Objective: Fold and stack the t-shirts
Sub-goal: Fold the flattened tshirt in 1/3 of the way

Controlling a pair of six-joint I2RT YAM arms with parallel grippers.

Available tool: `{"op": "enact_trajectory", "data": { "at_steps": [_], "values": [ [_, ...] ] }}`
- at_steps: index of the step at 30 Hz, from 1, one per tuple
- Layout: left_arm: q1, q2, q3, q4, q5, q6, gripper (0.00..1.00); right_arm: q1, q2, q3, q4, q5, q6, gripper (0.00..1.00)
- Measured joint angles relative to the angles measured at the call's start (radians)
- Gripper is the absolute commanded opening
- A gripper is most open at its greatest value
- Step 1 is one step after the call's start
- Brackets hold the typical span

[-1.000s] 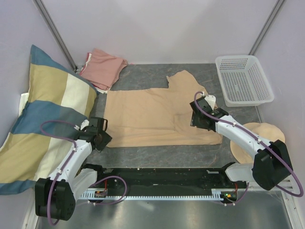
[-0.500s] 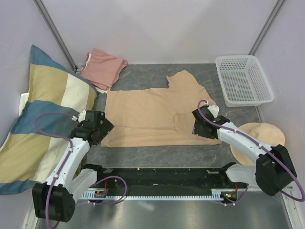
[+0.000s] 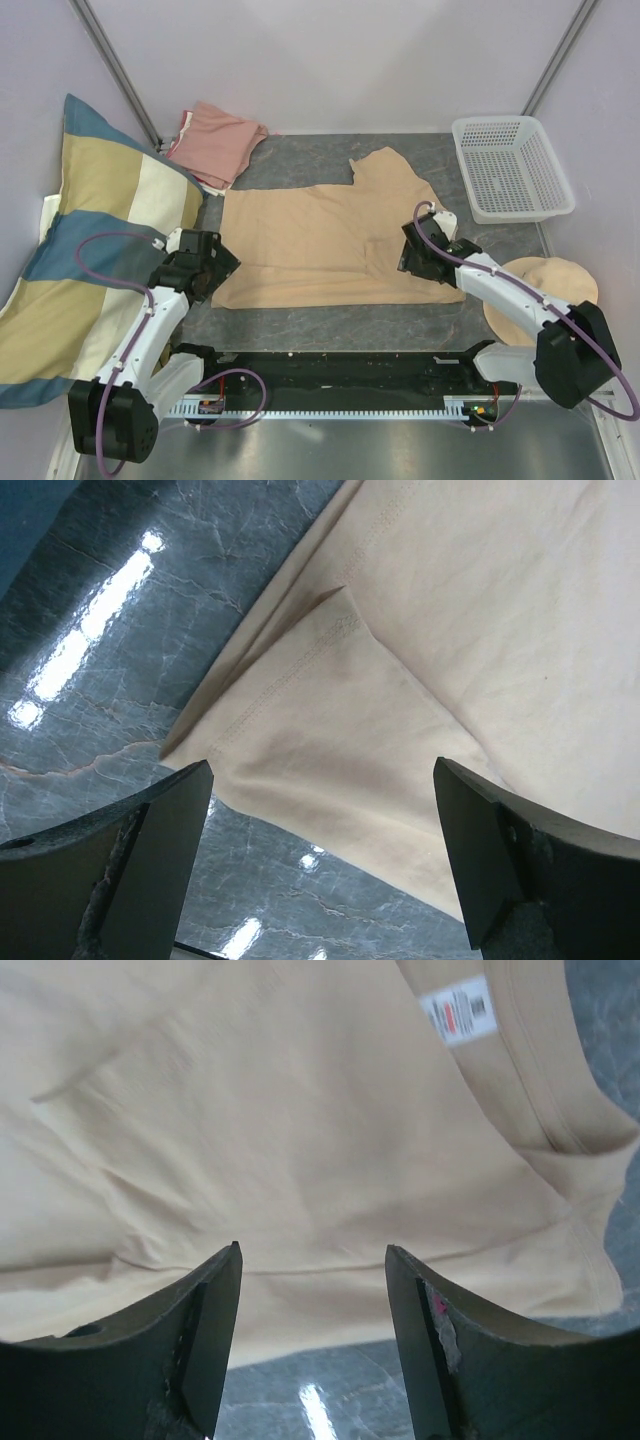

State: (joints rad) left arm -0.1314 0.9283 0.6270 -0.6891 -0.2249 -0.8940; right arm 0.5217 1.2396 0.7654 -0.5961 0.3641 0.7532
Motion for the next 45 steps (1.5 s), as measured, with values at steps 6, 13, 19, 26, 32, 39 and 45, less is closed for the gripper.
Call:
{"op": "enact_trajectory", "data": {
  "at_steps": [6,13,19,26,32,39,45],
  "values": [
    [0.000,-0.002,0.000,0.010,0.000,0.007,1.00,0.000,0.110,0.040,0.112,0.003,-0.029,0.68],
    [0.000,-0.008,0.000,0.011,0.000,0.018,1.00,0.000,0.171,-0.074,0.209,-0.031,-0.010,0.68],
    [0.000,0.001,0.000,0.020,0.000,0.023,1.00,0.003,0.024,-0.201,0.246,-0.051,0.049,0.68],
    [0.000,0.019,-0.002,0.039,0.002,0.029,1.00,0.029,-0.117,-0.274,0.171,-0.072,0.124,0.68],
    [0.000,0.018,-0.002,0.042,0.002,0.033,1.00,0.040,-0.177,-0.283,0.082,-0.077,0.153,0.68],
    [0.000,0.018,-0.021,0.095,0.031,0.064,1.00,0.040,-0.180,-0.174,0.005,-0.054,0.113,0.69],
    [-0.040,0.036,-0.027,0.164,0.052,0.080,1.00,0.040,-0.124,0.040,0.020,-0.045,0.052,0.69]
  ]
}}
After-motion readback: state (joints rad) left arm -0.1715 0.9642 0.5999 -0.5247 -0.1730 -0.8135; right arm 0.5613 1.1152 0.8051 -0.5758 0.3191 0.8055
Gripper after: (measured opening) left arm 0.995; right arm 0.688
